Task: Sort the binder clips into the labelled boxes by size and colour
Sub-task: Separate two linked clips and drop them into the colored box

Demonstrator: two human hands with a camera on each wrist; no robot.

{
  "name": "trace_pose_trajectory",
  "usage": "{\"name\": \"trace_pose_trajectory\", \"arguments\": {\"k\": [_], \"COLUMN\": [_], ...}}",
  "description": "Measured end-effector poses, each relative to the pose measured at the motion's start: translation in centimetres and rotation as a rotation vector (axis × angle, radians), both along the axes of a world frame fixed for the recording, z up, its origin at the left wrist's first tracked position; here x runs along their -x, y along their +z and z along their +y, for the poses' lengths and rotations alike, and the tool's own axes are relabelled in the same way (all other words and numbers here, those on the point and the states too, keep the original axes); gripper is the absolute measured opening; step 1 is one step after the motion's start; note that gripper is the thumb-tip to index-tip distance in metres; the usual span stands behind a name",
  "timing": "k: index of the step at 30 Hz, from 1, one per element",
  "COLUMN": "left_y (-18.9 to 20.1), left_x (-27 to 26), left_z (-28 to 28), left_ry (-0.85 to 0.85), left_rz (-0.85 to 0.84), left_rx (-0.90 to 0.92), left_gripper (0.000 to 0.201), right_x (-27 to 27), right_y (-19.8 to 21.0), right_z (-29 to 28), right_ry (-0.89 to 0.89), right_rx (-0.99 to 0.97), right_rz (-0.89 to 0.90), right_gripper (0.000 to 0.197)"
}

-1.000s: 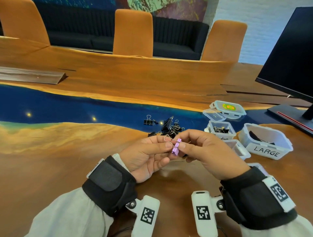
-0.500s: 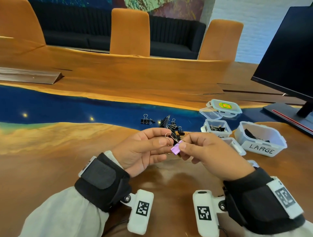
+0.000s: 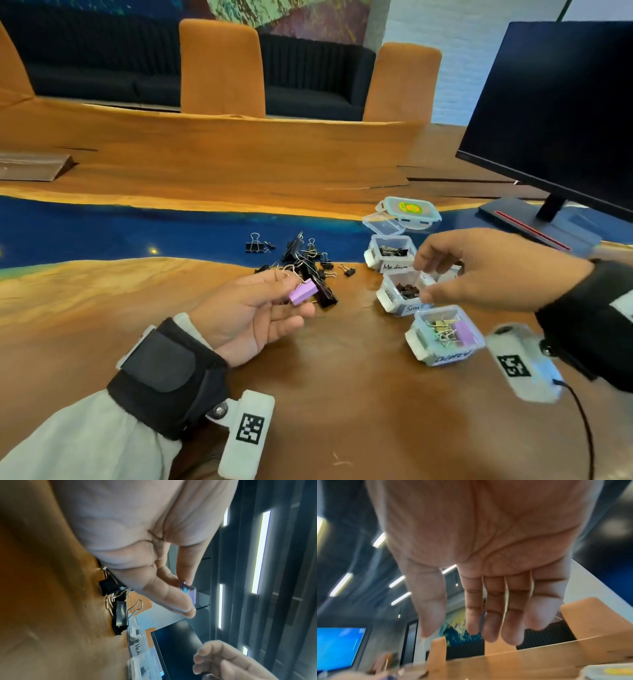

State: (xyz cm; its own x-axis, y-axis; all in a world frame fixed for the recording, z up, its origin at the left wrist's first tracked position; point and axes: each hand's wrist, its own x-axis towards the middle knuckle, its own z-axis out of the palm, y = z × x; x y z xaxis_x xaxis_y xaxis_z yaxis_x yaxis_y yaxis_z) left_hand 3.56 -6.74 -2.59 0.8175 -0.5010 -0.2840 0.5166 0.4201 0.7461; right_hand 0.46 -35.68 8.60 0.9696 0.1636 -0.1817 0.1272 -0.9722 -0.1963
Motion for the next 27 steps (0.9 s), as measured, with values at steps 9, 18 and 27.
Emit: {"name": "trace_pose_trajectory", "arguments": {"k": [9,18,27], "left_y": [0.7,4.0,4.8], "left_x": [0.0,2.5,4.4], "left_z": [-0.1,-1.8,-3.7], "left_ry": [-0.007,-0.163,-0.401], "left_rz": [-0.123,-0.523,-0.817], "left_rx": [-0.132,-0.599,-1.065], "left_gripper": [0.035,0.029,0.011], "right_x": [1.1,3.5,5.9], "right_y": [-4.6,-4.8,-5.1], "right_z": [-4.4,-0.4,4.1], "right_ry": [0.034,0.14,0.29], "right_rx": [0.223,-0.041,-0.127], "right_rz": [0.21,0.055,0.057], "right_gripper": [0.084,0.083,0.08]}}
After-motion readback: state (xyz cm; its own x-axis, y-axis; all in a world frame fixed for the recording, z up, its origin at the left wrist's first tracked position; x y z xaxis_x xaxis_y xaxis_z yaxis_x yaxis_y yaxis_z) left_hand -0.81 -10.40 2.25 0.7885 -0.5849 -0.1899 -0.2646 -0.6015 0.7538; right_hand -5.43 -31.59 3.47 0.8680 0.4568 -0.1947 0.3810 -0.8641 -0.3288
